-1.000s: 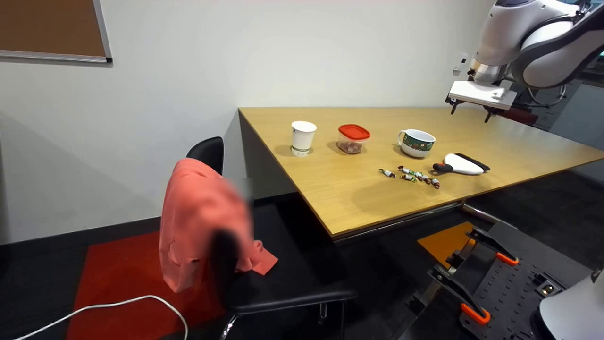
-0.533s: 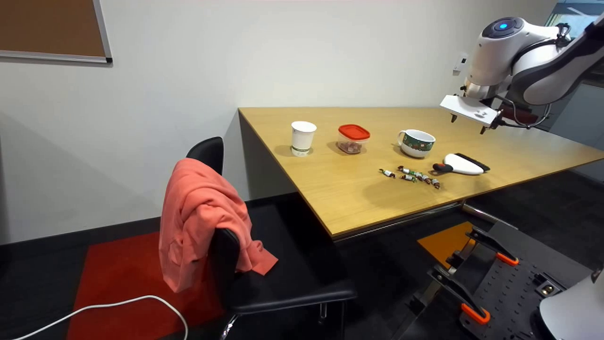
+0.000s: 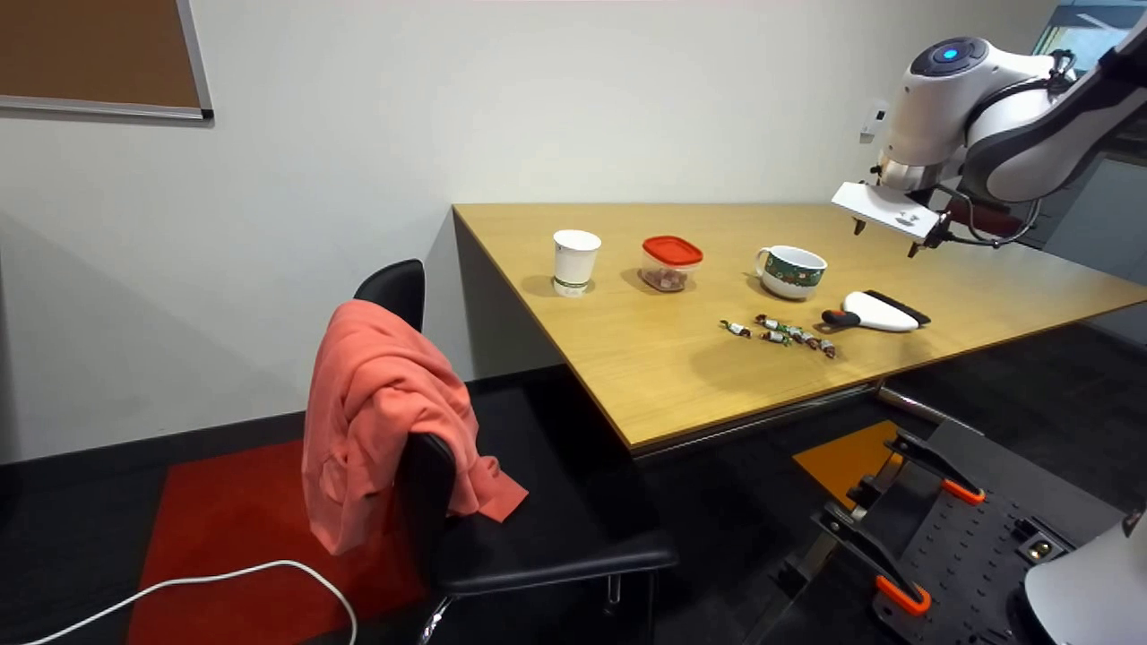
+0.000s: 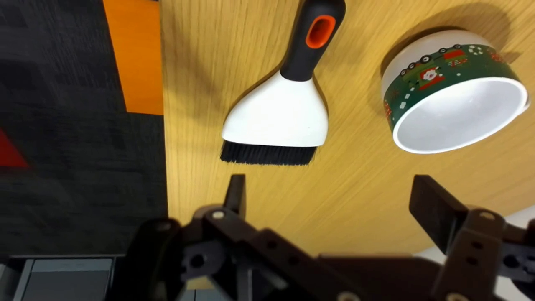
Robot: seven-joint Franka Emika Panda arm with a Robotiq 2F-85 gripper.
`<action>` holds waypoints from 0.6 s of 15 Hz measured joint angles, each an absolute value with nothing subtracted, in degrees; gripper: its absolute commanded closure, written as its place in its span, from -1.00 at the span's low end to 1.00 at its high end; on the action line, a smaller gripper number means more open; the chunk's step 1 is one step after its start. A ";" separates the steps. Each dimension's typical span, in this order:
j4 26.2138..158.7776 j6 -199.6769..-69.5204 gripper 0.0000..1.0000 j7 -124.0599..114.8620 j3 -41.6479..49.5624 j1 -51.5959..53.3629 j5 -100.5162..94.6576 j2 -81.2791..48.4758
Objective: Use the brush to sweep the candy to the left side of the table
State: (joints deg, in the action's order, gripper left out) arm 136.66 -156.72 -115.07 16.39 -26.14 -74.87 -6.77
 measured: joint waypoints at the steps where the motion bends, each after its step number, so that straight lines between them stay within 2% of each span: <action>1: 136.25 -157.31 -1.00 -115.07 16.39 -26.37 -73.82 -7.67; 9: 131.01 -163.85 -1.00 -107.26 15.95 -30.30 -60.96 -18.54</action>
State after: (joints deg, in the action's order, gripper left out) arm 131.01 -163.85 -107.26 15.95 -30.30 -60.96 -18.54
